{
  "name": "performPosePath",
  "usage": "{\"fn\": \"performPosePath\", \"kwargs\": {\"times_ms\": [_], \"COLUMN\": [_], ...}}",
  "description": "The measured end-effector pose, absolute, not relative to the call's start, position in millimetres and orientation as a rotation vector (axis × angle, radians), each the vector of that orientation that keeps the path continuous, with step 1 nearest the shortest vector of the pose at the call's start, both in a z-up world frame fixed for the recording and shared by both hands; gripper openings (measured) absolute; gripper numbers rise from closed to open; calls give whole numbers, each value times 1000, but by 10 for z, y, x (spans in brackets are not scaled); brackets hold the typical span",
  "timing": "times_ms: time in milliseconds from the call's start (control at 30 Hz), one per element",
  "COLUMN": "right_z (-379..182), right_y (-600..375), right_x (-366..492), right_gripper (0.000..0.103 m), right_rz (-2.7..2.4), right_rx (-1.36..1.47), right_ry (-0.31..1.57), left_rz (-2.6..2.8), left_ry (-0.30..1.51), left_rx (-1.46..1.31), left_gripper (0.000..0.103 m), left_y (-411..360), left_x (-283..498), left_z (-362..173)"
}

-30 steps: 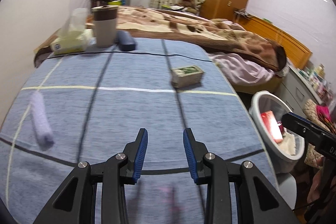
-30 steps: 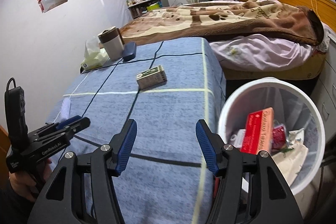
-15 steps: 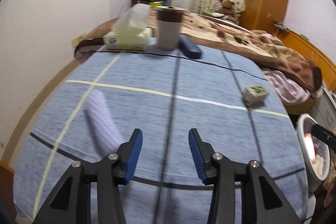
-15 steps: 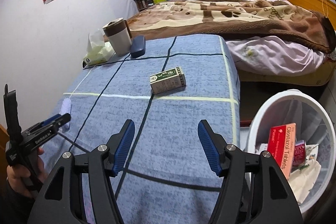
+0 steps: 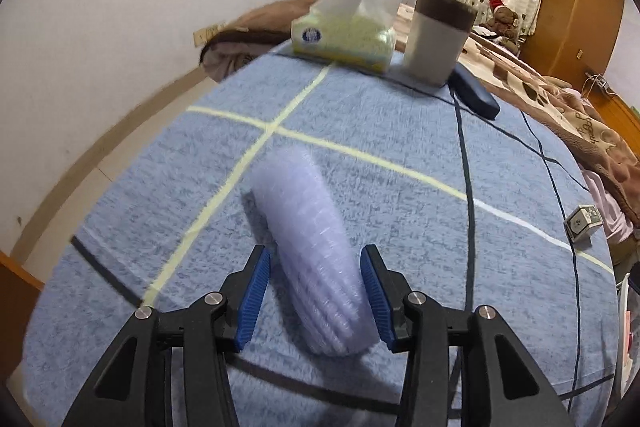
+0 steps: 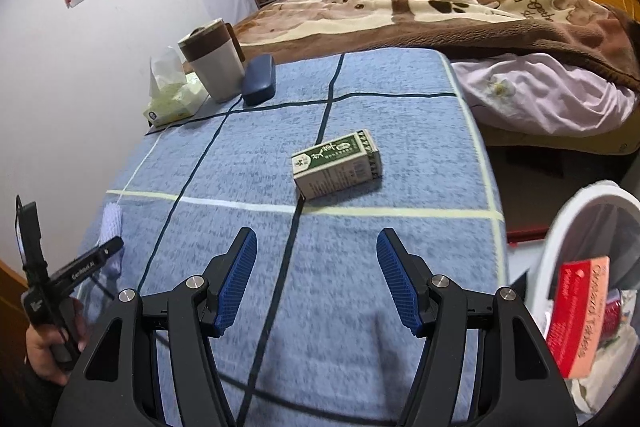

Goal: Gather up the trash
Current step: 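Grasp the white foam net sleeve with left tool while right tool approaches the green carton, then grasp the green-and-white carton with the right tool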

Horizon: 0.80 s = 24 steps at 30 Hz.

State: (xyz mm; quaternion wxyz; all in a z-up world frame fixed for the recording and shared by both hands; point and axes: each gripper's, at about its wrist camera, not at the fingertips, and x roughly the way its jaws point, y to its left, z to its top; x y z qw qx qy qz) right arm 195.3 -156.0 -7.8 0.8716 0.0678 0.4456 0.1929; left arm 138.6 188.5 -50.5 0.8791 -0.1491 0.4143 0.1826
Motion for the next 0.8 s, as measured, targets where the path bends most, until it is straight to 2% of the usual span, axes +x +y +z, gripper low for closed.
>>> {"fn": "performPosePath", "kwargs": {"times_ms": [167,533,800], "right_z": [-99,-253,-283], "right_y": [-1468,-1123,-1613], "right_x": [2139,2416,2424], "right_gripper": [64,64,64], "right_rz": [374,289,154], "right_rx": [155,35,49], "right_ry": [921,932,947], "left_rz": [329,167,152], "left_ry": [845,840,840], "left_rx": [-295,-305,-314], "left_gripper": [31,29,29], "left_y": [1852,1603,1573], "left_x": [1413,1479,1482], "left_z": [-509,-491,-493]}}
